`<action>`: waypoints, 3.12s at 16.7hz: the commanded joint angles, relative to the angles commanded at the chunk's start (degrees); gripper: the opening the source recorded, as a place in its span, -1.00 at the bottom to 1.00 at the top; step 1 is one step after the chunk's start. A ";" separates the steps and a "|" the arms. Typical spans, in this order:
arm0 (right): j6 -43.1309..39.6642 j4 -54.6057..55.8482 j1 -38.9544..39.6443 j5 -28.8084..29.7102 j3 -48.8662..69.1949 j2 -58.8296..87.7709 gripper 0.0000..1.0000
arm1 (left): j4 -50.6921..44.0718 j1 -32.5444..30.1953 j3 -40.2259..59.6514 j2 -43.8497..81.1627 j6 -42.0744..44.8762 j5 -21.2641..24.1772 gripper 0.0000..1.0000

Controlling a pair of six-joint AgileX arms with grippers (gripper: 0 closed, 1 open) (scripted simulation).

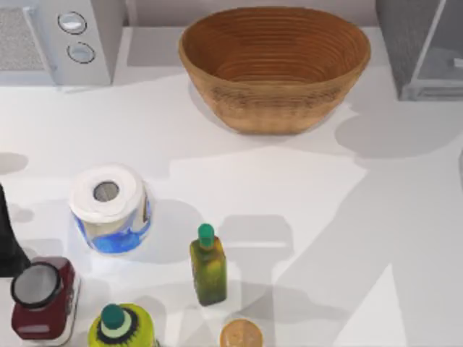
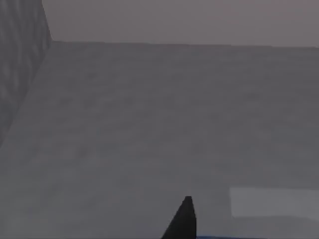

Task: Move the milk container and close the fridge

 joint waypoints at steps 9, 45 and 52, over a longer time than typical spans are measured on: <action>0.00 0.00 0.00 0.00 0.00 0.00 1.00 | 0.00 0.00 0.00 0.00 0.00 0.00 1.00; 4.41 -18.50 12.56 13.53 -82.47 -124.29 1.00 | 0.00 0.00 0.00 0.00 0.00 0.00 1.00; 4.08 -27.66 12.33 13.58 -77.43 -130.02 1.00 | 0.00 0.00 0.00 0.00 0.00 0.00 1.00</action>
